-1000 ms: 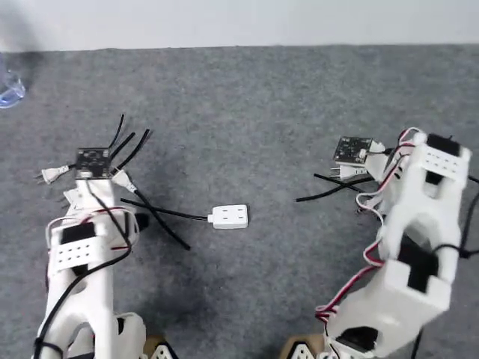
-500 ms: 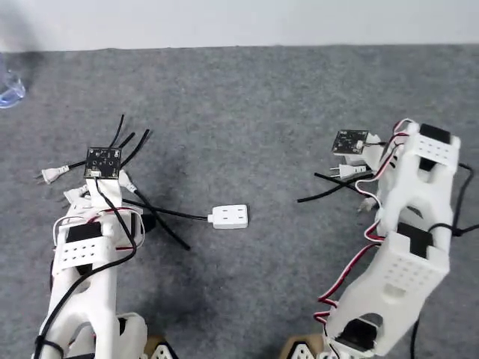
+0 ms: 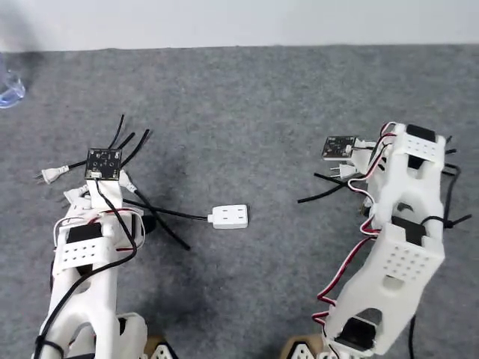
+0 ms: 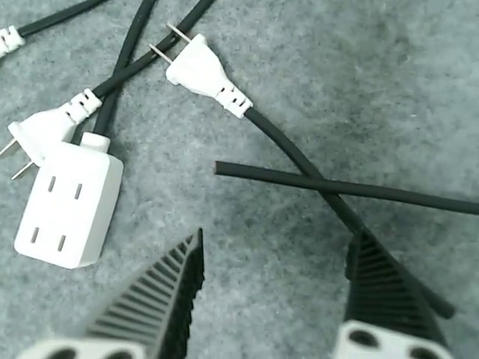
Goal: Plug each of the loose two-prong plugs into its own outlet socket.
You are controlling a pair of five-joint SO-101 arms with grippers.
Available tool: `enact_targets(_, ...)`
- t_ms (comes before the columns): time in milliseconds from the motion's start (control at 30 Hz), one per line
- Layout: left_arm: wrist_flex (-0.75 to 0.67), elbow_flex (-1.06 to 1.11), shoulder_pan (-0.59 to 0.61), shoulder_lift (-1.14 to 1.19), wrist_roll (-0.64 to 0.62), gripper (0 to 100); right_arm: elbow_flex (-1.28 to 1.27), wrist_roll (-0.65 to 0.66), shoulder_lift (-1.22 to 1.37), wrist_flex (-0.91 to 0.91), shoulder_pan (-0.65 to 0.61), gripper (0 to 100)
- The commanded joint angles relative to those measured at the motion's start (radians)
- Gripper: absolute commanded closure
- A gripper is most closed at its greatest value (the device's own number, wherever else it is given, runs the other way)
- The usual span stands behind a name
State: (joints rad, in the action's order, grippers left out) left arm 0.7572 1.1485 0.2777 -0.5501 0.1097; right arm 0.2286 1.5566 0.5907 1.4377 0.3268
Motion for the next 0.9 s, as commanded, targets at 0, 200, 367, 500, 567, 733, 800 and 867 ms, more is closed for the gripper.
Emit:
enact_targets(0,-0.026,-0.007,-0.005,-0.012,-0.002,71,0.046,0.017,-0.004,0.008,0.035,99.8)
enact_targets(200,-0.026,-0.007,-0.009,-0.012,-0.002,71,0.055,0.009,-0.022,0.021,0.03,99.0)
enact_targets(367,-0.031,-0.005,-0.009,-0.012,-0.002,71,0.16,-0.106,-0.127,0.154,-0.044,99.1)
enact_targets(500,-0.031,-0.002,-0.009,-0.012,-0.002,71,0.261,-0.146,-0.226,0.288,-0.097,99.1)
enact_targets(567,-0.035,0.007,-0.011,-0.012,-0.002,71,0.285,-0.176,-0.271,0.341,-0.13,99.1)
enact_targets(733,-0.041,0.013,-0.008,-0.012,-0.002,71,0.285,-0.21,-0.282,0.348,-0.137,99.1)
enact_targets(800,-0.044,0.022,-0.008,-0.012,-0.002,71,0.285,-0.209,-0.243,0.325,-0.094,99.1)
enact_targets(867,-0.044,0.025,-0.009,-0.015,-0.002,71,0.287,-0.209,-0.189,0.269,-0.038,99.1)
